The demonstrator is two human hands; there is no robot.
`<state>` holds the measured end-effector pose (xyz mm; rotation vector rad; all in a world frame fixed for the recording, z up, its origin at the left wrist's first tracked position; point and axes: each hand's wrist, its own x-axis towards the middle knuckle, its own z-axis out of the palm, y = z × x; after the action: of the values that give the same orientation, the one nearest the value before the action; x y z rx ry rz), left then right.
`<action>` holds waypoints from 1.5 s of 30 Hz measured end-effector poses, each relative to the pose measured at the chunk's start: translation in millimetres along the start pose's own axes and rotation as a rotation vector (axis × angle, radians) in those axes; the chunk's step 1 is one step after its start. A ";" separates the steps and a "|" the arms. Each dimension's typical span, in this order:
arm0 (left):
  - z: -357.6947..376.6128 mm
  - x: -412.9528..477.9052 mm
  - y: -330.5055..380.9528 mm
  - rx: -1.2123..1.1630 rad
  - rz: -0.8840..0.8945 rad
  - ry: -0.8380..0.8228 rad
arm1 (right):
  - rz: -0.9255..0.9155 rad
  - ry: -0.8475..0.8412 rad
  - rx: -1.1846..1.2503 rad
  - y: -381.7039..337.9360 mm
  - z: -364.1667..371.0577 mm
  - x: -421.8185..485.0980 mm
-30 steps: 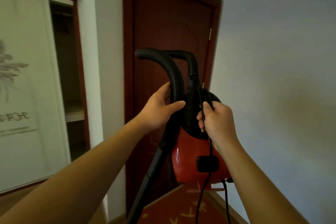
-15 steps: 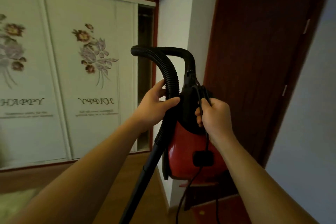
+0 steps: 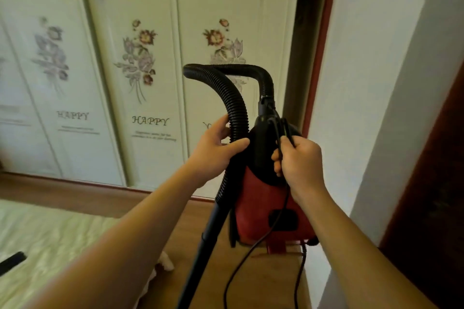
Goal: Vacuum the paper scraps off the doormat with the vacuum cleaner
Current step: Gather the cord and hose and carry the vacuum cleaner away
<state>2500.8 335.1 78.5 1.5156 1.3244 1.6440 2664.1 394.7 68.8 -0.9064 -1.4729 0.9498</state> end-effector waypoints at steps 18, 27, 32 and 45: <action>-91.2 181.3 -91.9 0.080 -0.066 0.356 | -0.127 -0.304 0.027 66.2 157.8 222.4; -218.6 253.0 -176.3 0.074 -0.079 0.351 | -0.093 -0.341 -0.017 106.8 312.0 279.2; -284.0 304.9 -199.9 0.055 -0.081 0.328 | -0.059 -0.326 -0.024 111.9 385.3 320.0; -377.4 461.8 -285.9 0.068 -0.090 0.423 | -0.049 -0.388 0.068 172.7 532.7 473.7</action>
<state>1974.8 735.7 58.8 1.1603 1.6541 1.9466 2093.8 855.7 52.3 -0.6558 -1.7667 1.1785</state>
